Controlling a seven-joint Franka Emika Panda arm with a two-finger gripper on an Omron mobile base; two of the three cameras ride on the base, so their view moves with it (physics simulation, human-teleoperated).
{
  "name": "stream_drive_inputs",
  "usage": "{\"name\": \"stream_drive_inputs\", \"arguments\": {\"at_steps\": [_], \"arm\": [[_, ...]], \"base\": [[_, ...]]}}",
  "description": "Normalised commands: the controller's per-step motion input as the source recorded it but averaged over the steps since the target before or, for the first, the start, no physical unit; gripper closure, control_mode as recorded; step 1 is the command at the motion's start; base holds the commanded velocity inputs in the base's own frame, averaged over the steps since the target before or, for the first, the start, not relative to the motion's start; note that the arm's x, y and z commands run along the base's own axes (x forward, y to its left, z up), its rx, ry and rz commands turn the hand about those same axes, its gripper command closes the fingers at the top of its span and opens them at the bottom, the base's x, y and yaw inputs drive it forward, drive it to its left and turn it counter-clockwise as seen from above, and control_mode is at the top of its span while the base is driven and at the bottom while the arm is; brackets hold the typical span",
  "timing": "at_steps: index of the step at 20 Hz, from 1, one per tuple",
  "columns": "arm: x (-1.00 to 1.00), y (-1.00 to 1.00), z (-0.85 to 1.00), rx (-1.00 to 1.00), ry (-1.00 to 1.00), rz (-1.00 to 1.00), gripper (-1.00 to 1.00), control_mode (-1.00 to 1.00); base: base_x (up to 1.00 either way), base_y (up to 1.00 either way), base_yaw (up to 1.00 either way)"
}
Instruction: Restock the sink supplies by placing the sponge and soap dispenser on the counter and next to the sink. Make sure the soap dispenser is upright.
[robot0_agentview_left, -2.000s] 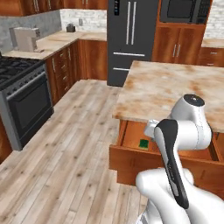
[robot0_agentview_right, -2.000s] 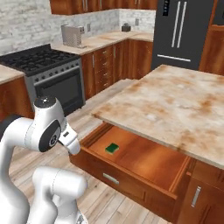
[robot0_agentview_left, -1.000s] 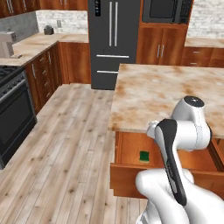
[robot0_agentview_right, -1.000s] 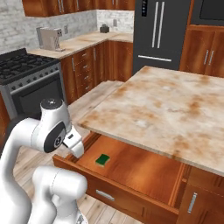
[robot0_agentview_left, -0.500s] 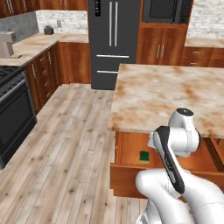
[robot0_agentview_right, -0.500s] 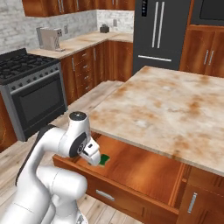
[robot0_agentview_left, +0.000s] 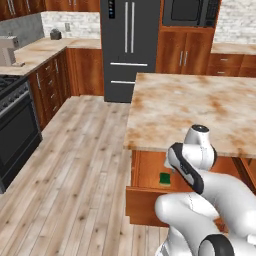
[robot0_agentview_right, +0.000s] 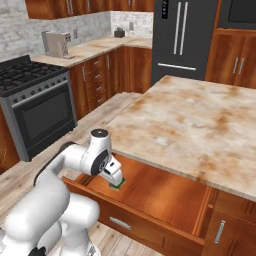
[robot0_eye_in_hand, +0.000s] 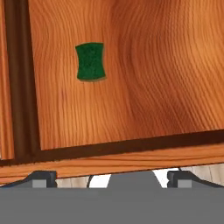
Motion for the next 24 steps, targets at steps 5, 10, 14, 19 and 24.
{"name": "stream_drive_inputs", "arguments": {"at_steps": [5,10,14,19,24], "arm": [[0.14,0.05,-0.67,-0.1,0.0,0.02,-1.0,-1.0],[0.21,0.12,-0.63,-0.07,0.01,0.01,-1.0,-1.0],[0.28,0.0,-0.58,-0.01,0.01,0.0,-1.0,-1.0],[0.44,0.0,-0.28,0.0,0.0,0.0,-1.0,-1.0],[0.44,0.0,-0.44,0.0,0.02,0.0,-1.0,-1.0]], "base": [[0.0,0.0,0.0],[0.0,0.0,0.0],[0.0,0.0,0.0],[0.0,0.0,0.0],[0.0,0.0,0.0]]}}
